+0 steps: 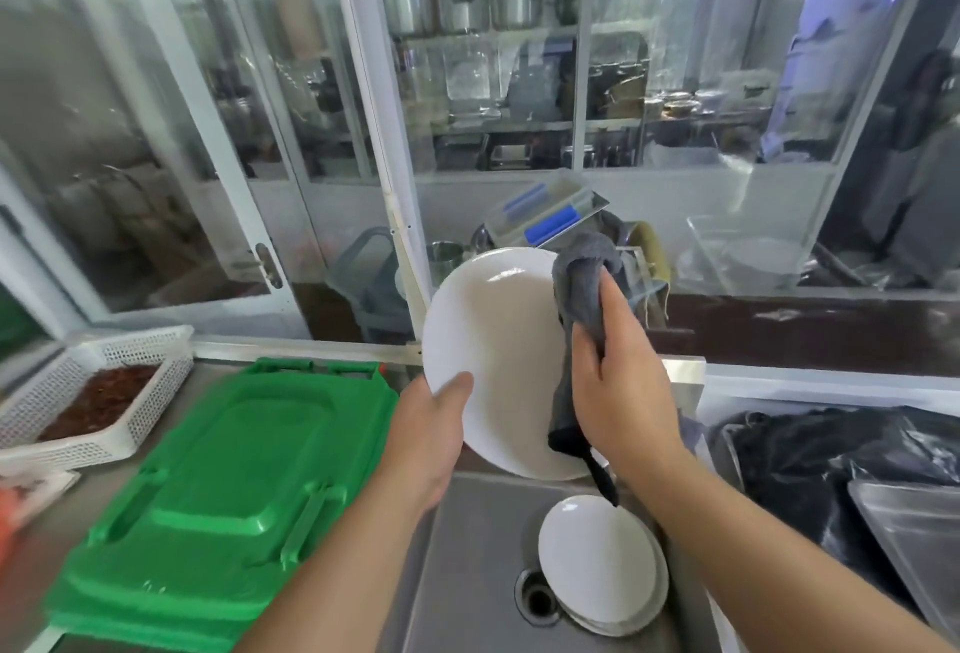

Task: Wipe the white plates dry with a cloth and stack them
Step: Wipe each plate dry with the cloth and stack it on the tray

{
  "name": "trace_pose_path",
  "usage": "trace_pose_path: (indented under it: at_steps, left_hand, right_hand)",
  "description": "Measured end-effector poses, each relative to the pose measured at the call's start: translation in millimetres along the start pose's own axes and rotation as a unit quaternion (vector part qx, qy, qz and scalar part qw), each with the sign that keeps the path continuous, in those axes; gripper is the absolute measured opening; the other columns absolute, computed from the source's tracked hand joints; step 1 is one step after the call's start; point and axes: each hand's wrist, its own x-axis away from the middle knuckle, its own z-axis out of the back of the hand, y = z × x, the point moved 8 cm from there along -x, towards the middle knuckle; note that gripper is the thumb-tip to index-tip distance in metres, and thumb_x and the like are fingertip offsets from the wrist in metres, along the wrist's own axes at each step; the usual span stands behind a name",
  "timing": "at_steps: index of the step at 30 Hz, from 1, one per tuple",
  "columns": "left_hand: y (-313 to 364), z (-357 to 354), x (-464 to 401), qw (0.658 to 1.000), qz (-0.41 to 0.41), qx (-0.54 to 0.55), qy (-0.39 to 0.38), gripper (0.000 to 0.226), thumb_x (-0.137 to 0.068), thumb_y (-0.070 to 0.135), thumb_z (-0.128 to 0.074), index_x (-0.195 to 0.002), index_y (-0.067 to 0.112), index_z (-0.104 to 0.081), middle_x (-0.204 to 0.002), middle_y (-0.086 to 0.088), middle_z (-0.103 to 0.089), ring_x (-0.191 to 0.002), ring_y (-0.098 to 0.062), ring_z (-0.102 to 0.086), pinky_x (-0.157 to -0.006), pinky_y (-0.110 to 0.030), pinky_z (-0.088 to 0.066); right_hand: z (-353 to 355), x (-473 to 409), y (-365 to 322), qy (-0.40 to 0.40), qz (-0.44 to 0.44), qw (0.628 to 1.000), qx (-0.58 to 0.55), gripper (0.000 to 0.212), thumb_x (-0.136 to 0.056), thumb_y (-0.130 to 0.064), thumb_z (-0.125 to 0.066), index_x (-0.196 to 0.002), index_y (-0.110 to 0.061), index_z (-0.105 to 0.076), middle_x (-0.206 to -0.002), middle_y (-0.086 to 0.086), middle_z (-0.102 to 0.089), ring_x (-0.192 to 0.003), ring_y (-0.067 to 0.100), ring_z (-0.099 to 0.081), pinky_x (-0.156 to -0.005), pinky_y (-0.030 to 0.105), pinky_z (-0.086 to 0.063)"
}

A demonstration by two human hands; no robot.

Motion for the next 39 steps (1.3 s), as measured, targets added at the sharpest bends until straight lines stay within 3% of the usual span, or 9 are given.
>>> trace_pose_path:
  at_steps: [3, 5, 9, 14, 19, 25, 30, 34, 39]
  left_hand:
    - [23, -6, -3, 0.999, -0.032, -0.005, -0.027, 0.030, -0.085, 0.037, -0.064, -0.108, 0.026, -0.079, -0.109, 0.006, -0.082, -0.106, -0.019, -0.077, -0.101, -0.053, -0.058]
    - [36, -10, -4, 0.998, -0.053, -0.012, -0.042, 0.026, -0.086, 0.037, -0.063, -0.105, 0.037, -0.081, -0.109, 0.007, -0.082, -0.105, -0.017, -0.077, -0.100, -0.051, -0.059]
    - [56, -16, -5, 0.993, -0.078, -0.018, -0.082, 0.030, -0.087, 0.032, -0.061, -0.109, 0.040, -0.079, -0.111, 0.004, -0.082, -0.109, -0.021, -0.076, -0.099, -0.050, -0.059]
    - [81, -25, 5, 0.980, -0.152, -0.057, -0.115, 0.033, -0.092, 0.035, -0.054, -0.114, 0.049, -0.074, -0.112, 0.017, -0.079, -0.106, -0.002, -0.072, -0.083, -0.016, -0.055]
    - [91, -20, 2, 0.979, -0.160, -0.030, -0.119, 0.029, -0.093, 0.040, -0.063, -0.119, 0.034, -0.076, -0.112, 0.005, -0.081, -0.108, -0.018, -0.075, -0.091, -0.042, -0.061]
    - [95, -6, 0, 0.985, -0.149, 0.010, -0.092, 0.033, -0.079, 0.050, -0.066, -0.109, 0.045, -0.077, -0.109, 0.007, -0.082, -0.103, -0.014, -0.077, -0.085, -0.037, -0.060]
    - [99, -4, -3, 0.985, -0.155, 0.003, -0.073, 0.036, -0.077, 0.055, -0.064, -0.109, 0.043, -0.076, -0.108, 0.009, -0.081, -0.103, -0.016, -0.076, -0.087, -0.041, -0.063]
    - [105, -5, -2, 0.983, -0.173, -0.021, -0.054, 0.034, -0.084, 0.049, -0.061, -0.109, 0.032, -0.077, -0.102, 0.012, -0.081, -0.100, -0.012, -0.076, -0.079, -0.032, -0.060]
    - [101, -2, -4, 0.984, -0.173, 0.002, -0.037, 0.024, -0.091, 0.041, -0.060, -0.104, 0.031, -0.076, -0.099, 0.000, -0.082, -0.099, -0.024, -0.077, -0.084, -0.049, -0.060]
  right_hand:
    - [-10, -6, -9, -0.048, 0.062, 0.989, 0.128, 0.054, -0.107, -0.025, -0.043, -0.161, -0.028, -0.035, -0.159, -0.003, -0.048, -0.143, 0.022, -0.042, -0.117, 0.038, -0.036]
    - [-28, -4, -9, -0.122, 0.068, 0.971, 0.193, 0.055, -0.108, -0.028, -0.043, -0.162, -0.029, -0.036, -0.167, -0.002, -0.038, -0.152, 0.029, -0.033, -0.125, 0.042, -0.026]
    - [-35, -6, -24, -0.124, 0.082, 0.966, 0.210, 0.053, -0.107, -0.039, -0.046, -0.159, -0.033, -0.043, -0.168, -0.008, -0.036, -0.153, 0.031, -0.032, -0.124, 0.048, -0.030]
    - [-48, -9, -91, -0.119, 0.259, 0.940, 0.189, 0.046, -0.107, -0.038, -0.046, -0.149, -0.023, -0.057, -0.155, -0.001, -0.053, -0.129, 0.029, -0.051, -0.116, 0.040, -0.039]
    - [-40, -35, -126, -0.061, 0.337, 0.909, 0.238, 0.039, -0.101, -0.018, -0.059, -0.140, -0.015, -0.064, -0.138, 0.009, -0.060, -0.102, 0.036, -0.057, -0.095, 0.048, -0.051]
    - [9, -100, -110, 0.069, 0.179, 0.948, 0.254, 0.035, -0.101, -0.013, -0.059, -0.134, -0.010, -0.066, -0.132, 0.016, -0.059, -0.101, 0.043, -0.054, -0.092, 0.055, -0.050]
    - [14, -103, -98, 0.106, 0.086, 0.959, 0.248, 0.037, -0.103, -0.018, -0.056, -0.139, -0.011, -0.062, -0.133, 0.014, -0.056, -0.109, 0.042, -0.055, -0.092, 0.050, -0.050]
    - [-16, -84, -128, 0.021, 0.167, 0.966, 0.197, 0.028, -0.098, -0.013, -0.060, -0.123, -0.010, -0.071, -0.124, 0.013, -0.063, -0.103, 0.042, -0.058, -0.091, 0.048, -0.049]
    - [-60, -42, -170, -0.123, 0.335, 0.922, 0.151, 0.038, -0.098, -0.019, -0.060, -0.136, -0.018, -0.067, -0.135, 0.003, -0.059, -0.107, 0.030, -0.057, -0.096, 0.045, -0.051]
